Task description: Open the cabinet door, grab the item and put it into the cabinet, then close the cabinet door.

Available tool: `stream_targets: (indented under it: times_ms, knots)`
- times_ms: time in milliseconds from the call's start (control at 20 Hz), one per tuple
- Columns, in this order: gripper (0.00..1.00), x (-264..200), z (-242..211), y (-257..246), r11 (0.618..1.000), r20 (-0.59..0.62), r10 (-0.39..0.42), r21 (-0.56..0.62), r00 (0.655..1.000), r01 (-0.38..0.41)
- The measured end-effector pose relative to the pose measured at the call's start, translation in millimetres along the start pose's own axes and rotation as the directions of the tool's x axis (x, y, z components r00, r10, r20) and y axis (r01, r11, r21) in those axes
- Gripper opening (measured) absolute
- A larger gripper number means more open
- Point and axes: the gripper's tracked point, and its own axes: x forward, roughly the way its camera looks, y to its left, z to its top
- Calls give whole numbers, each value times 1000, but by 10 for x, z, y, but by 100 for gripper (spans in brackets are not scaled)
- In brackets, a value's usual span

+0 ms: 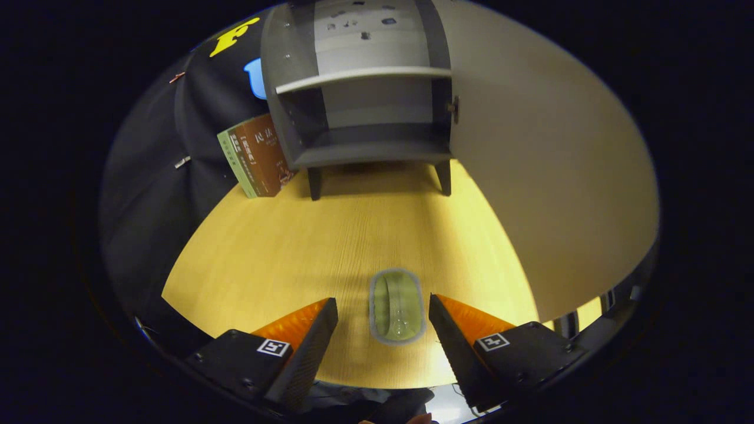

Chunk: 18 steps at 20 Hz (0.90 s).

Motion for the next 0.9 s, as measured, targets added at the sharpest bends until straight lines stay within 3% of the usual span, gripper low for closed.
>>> stream_targets:
  times_ms: [200, 300, 400, 500, 600, 750, 900]
  knots:
    - [91, 448, -174, -122, 999, -60, -50, -16, 997, 49]
    - [79, 580, -262, -183, 997, -89, -74, -15, 993, 73]
    - [61, 619, -309, -209, 997, -104, -77, -12, 992, 76]
    - [54, 619, -261, -217, 997, -96, -79, -24, 992, 77]
    - [21, 607, -269, -301, 992, -86, -122, -54, 989, 117]
    - [14, 601, -213, -323, 992, -78, -117, -66, 990, 112]
    - [14, 435, -24, -355, 993, -42, -118, -29, 992, 117]
